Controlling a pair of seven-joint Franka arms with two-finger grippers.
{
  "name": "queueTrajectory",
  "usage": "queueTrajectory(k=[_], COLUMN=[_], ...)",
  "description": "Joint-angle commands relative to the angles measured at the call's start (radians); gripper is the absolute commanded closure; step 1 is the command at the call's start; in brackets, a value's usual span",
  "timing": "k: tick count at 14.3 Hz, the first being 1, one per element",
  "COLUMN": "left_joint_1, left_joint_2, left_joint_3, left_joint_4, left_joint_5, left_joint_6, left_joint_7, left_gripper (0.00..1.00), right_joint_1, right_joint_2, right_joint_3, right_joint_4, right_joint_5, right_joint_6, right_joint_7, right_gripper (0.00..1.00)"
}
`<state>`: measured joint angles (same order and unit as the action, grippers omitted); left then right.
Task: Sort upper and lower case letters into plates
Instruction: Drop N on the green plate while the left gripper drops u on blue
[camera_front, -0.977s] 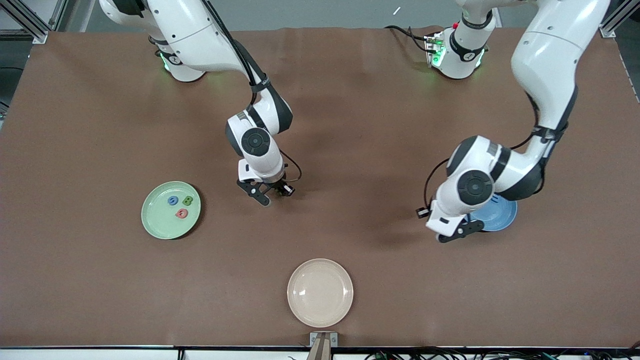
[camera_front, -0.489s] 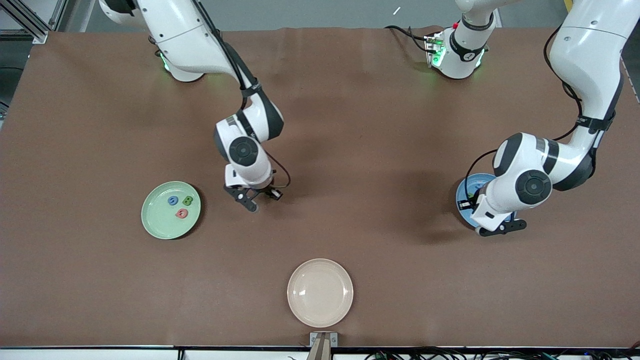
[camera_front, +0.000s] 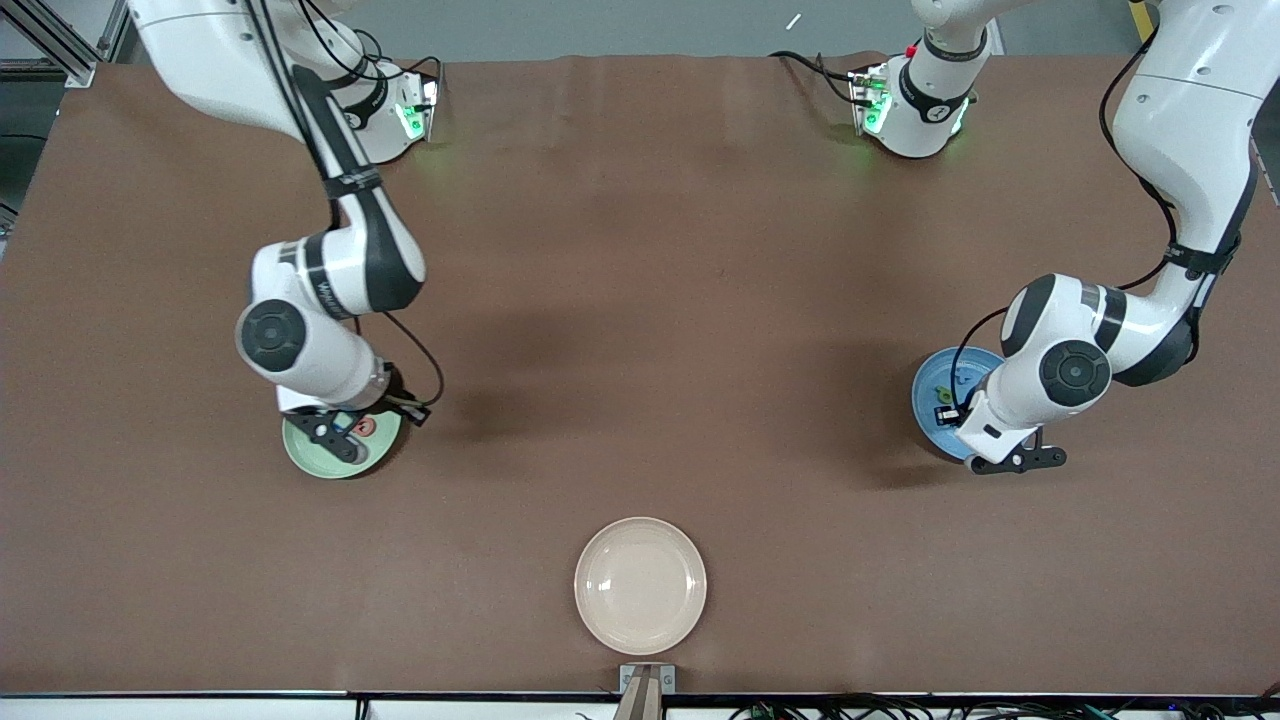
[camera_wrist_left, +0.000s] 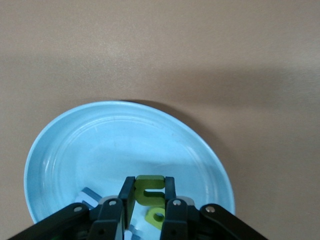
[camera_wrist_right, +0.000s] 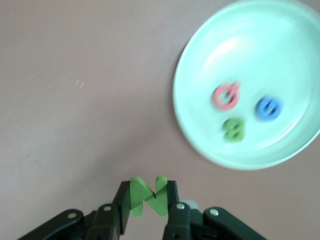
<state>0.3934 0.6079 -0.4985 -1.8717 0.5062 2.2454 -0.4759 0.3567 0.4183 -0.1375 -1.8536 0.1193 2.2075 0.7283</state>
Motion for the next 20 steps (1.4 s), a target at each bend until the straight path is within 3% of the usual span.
queueTrajectory(k=[1,8,14,15,16,17,18,20], left_joint_1=[0.021,0.035,0.041,0.042,0.048,0.054,0.055,0.055], left_joint_2=[0.012,0.029,0.039,0.036,0.03,0.024,0.009,-0.025], left_joint_3=[-0.008,-0.005,-0.006,-0.006,-0.006,-0.012,-0.014,-0.017], left_joint_4=[-0.004,-0.006,-0.001,0.0,0.002,0.003,0.005,0.005], left_joint_5=[0.02,0.031,0.064,0.064,0.064,0.064,0.058,0.045], left_joint_6=[0.028,0.033,0.033,0.033,0.031,0.028,0.02,-0.004], left_joint_7=[0.034,0.062,0.063,0.065,0.066,0.074,0.091,0.099], left_gripper=[0.87,0.86,0.79,0.6,0.29,0.1,0.04,0.01], right_joint_1=[-0.08,-0.249,-0.272,-0.28,-0.283,-0.285,-0.285,-0.285], right_joint_2=[-0.029,0.0,0.089,0.091,0.096,0.105,0.109,0.119], right_joint_3=[0.018,0.018,0.018,0.019,0.019,0.019,0.019,0.019], right_joint_4=[-0.041,-0.064,-0.085,-0.085,-0.082,-0.078,-0.073,-0.068], right_joint_5=[0.0,-0.024,-0.029,-0.029,-0.029,-0.029,-0.029,-0.03], right_joint_6=[0.015,0.11,0.259,0.273,0.285,0.291,0.294,0.304], right_joint_7=[-0.108,-0.309,-0.331,-0.331,-0.331,-0.331,-0.331,-0.331], right_gripper=[1.0,1.0,1.0,1.0,1.0,1.0,1.0,1.0])
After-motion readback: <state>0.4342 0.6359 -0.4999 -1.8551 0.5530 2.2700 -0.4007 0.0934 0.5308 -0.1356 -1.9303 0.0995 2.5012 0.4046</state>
